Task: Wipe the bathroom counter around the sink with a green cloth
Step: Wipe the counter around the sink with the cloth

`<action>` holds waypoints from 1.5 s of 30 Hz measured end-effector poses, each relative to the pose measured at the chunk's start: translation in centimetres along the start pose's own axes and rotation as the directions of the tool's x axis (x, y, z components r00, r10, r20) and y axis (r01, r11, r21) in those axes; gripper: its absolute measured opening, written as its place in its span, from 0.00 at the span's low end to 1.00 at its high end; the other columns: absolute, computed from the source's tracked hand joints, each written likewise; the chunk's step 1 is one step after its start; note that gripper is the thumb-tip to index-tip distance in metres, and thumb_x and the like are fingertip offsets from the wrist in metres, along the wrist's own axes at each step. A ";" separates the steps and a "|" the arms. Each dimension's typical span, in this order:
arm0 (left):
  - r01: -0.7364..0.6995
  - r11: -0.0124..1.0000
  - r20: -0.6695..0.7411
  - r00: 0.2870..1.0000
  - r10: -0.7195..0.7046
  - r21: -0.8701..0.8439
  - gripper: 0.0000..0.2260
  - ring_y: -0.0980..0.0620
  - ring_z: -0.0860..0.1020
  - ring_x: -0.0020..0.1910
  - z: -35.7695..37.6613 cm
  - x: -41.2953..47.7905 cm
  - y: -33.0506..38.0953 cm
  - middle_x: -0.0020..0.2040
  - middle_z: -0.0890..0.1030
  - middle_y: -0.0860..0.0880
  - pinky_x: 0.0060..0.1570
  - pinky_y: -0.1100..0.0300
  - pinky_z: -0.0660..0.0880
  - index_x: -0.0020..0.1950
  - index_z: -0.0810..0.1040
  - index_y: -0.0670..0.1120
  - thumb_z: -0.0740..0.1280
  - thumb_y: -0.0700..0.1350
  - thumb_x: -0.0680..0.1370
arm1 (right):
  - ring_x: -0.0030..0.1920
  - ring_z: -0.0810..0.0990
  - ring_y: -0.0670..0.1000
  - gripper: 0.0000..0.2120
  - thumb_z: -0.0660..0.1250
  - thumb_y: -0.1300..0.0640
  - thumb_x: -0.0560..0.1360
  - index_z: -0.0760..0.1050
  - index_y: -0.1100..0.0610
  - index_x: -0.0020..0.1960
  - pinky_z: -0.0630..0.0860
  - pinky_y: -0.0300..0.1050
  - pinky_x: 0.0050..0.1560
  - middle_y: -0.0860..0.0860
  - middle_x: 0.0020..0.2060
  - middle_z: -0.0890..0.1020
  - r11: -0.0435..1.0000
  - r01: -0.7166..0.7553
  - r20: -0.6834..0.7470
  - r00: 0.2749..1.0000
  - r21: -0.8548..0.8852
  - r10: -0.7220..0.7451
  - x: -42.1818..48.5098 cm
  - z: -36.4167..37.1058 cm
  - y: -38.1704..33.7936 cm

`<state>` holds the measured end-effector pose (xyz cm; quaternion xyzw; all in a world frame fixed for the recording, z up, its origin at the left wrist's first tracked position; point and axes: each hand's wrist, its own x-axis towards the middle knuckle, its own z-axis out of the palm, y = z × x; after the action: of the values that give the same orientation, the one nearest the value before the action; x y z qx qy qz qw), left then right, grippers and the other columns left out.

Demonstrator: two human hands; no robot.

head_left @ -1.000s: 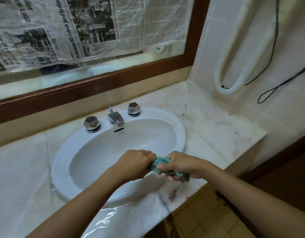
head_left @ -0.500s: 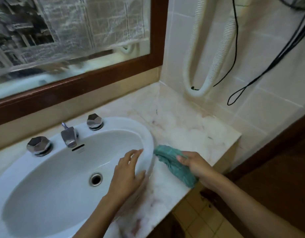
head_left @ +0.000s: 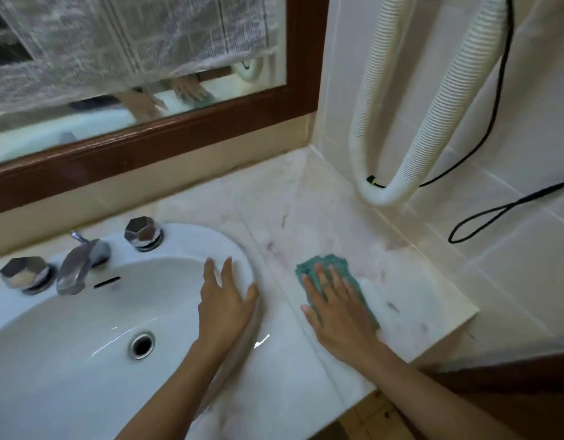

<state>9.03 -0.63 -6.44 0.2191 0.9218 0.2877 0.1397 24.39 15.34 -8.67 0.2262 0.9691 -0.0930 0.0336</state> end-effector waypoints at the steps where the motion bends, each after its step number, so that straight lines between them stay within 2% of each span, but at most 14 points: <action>1: 0.020 1.000 -0.010 1.000 -0.020 0.008 0.33 0.39 0.57 0.75 0.2 0.4 0.3 0.79 0.42 0.50 0.68 0.43 0.63 0.78 0.53 0.53 0.61 0.60 0.77 | 0.73 0.64 0.58 0.28 0.39 0.42 0.81 0.60 0.51 0.75 0.54 0.52 0.70 0.55 0.73 0.67 1.000 0.016 0.023 1.000 0.002 -0.016 0.2 0.3 0.4; 4: 0.068 0.998 -0.023 0.997 -0.068 0.001 0.32 0.41 0.55 0.75 0.8 1.1 1.0 0.79 0.37 0.52 0.66 0.43 0.64 0.78 0.51 0.53 0.58 0.61 0.78 | 0.76 0.56 0.54 0.25 0.42 0.44 0.81 0.54 0.45 0.77 0.52 0.51 0.72 0.51 0.76 0.61 0.999 0.044 0.035 0.998 -0.007 -0.044 1.1 0.8 2.1; 6: 0.073 0.997 -0.038 0.997 -0.074 -0.013 0.32 0.42 0.55 0.75 1.2 1.1 0.9 0.78 0.36 0.56 0.65 0.45 0.66 0.79 0.51 0.54 0.58 0.61 0.78 | 0.76 0.56 0.54 0.25 0.46 0.44 0.80 0.56 0.44 0.77 0.53 0.52 0.73 0.50 0.76 0.61 1.000 0.008 0.026 1.000 -0.011 -0.008 2.8 0.4 3.8; 9: 0.083 0.996 -0.040 0.996 -0.083 -0.015 0.33 0.43 0.53 0.76 1.4 1.3 0.9 0.78 0.35 0.56 0.66 0.47 0.65 0.79 0.51 0.54 0.58 0.61 0.78 | 0.74 0.60 0.59 0.28 0.46 0.43 0.78 0.59 0.47 0.76 0.55 0.56 0.72 0.55 0.75 0.63 0.985 -0.172 -0.045 0.984 -0.031 0.171 8.4 -0.6 6.8; 13: 0.084 0.996 -0.026 0.996 -0.084 -0.024 0.32 0.43 0.49 0.76 1.5 1.6 1.1 0.78 0.34 0.54 0.70 0.51 0.59 0.79 0.49 0.52 0.58 0.59 0.79 | 0.75 0.54 0.60 0.26 0.43 0.44 0.81 0.52 0.47 0.78 0.51 0.59 0.73 0.56 0.77 0.56 0.941 -0.339 -0.074 0.939 -0.026 0.336 17.7 -2.0 8.9; 18: 0.069 0.997 -0.039 0.997 -0.071 -0.043 0.32 0.45 0.48 0.76 2.0 2.0 0.4 0.77 0.33 0.59 0.72 0.49 0.55 0.79 0.50 0.53 0.56 0.62 0.79 | 0.77 0.46 0.57 0.25 0.42 0.45 0.82 0.49 0.46 0.78 0.43 0.56 0.74 0.53 0.78 0.49 0.943 -0.327 -0.055 0.942 0.053 0.330 26.9 -2.6 6.0; 21: 0.078 0.995 -0.045 0.996 -0.081 -0.069 0.32 0.47 0.48 0.76 2.2 2.2 0.1 0.76 0.33 0.61 0.72 0.50 0.56 0.79 0.51 0.54 0.58 0.61 0.79 | 0.77 0.45 0.57 0.25 0.42 0.46 0.82 0.47 0.46 0.78 0.43 0.56 0.75 0.52 0.79 0.47 0.969 -0.239 0.001 0.971 0.054 0.240 29.0 -2.2 2.9; 24: 0.076 0.994 -0.048 0.996 -0.079 -0.073 0.31 0.49 0.48 0.76 2.1 2.1 0.2 0.77 0.35 0.62 0.72 0.52 0.56 0.79 0.53 0.54 0.59 0.60 0.78 | 0.77 0.47 0.58 0.25 0.44 0.47 0.82 0.48 0.48 0.79 0.45 0.55 0.75 0.53 0.78 0.49 0.999 -0.044 0.021 0.999 0.025 0.044 26.8 -1.3 -0.2; 29: 0.060 0.996 -0.072 0.995 -0.065 -0.068 0.27 0.47 0.50 0.76 2.0 2.2 0.2 0.79 0.38 0.57 0.72 0.54 0.51 0.78 0.55 0.52 0.56 0.58 0.81 | 0.77 0.54 0.58 0.27 0.44 0.47 0.79 0.57 0.48 0.77 0.54 0.55 0.73 0.53 0.77 0.58 0.976 0.190 0.002 0.982 0.108 -0.191 13.1 1.1 -4.6; 33: 0.043 0.998 -0.094 0.994 -0.047 -0.041 0.24 0.46 0.52 0.76 2.0 2.2 0.3 0.79 0.42 0.52 0.68 0.60 0.49 0.77 0.58 0.49 0.55 0.54 0.82 | 0.78 0.48 0.51 0.26 0.47 0.46 0.80 0.51 0.42 0.78 0.54 0.51 0.73 0.46 0.78 0.52 0.969 0.241 0.052 0.968 0.051 -0.244 3.0 1.4 -0.4; 37: 0.055 0.997 -0.095 0.994 -0.060 -0.059 0.24 0.47 0.53 0.75 1.9 2.1 0.5 0.79 0.42 0.54 0.67 0.61 0.50 0.77 0.58 0.49 0.56 0.54 0.82 | 0.76 0.56 0.54 0.25 0.47 0.46 0.80 0.56 0.44 0.77 0.57 0.51 0.71 0.49 0.77 0.58 0.999 0.041 0.002 0.999 -0.018 -0.041 3.0 0.1 7.8; 40: 0.052 0.997 -0.095 0.994 -0.057 -0.052 0.25 0.47 0.53 0.75 1.9 2.1 0.6 0.79 0.42 0.54 0.67 0.60 0.51 0.77 0.58 0.49 0.56 0.54 0.82 | 0.75 0.56 0.60 0.28 0.40 0.44 0.80 0.55 0.48 0.77 0.55 0.56 0.73 0.56 0.76 0.59 0.991 -0.121 -0.010 0.993 -0.060 0.121 8.0 -0.8 10.9; 43: 0.055 0.997 -0.104 0.993 -0.061 -0.055 0.25 0.47 0.54 0.75 1.9 2.1 0.6 0.79 0.43 0.54 0.65 0.61 0.51 0.77 0.59 0.49 0.56 0.54 0.82 | 0.77 0.48 0.60 0.26 0.43 0.46 0.81 0.48 0.47 0.78 0.49 0.57 0.75 0.55 0.78 0.50 0.953 -0.303 -0.003 0.953 -0.013 0.303 13.1 -1.0 8.7; 45: 0.055 0.997 -0.111 0.992 -0.061 -0.058 0.24 0.46 0.55 0.75 1.9 2.1 0.6 0.79 0.43 0.55 0.65 0.61 0.52 0.77 0.60 0.50 0.56 0.55 0.81 | 0.77 0.49 0.61 0.26 0.46 0.47 0.82 0.49 0.49 0.78 0.50 0.58 0.74 0.56 0.78 0.51 0.935 -0.349 -0.018 0.936 0.063 0.350 14.1 -0.3 4.6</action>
<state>8.15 1.70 -7.91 0.1716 0.9260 0.3206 0.1016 13.84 25.54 -10.64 0.3970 0.9106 -0.1109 0.0288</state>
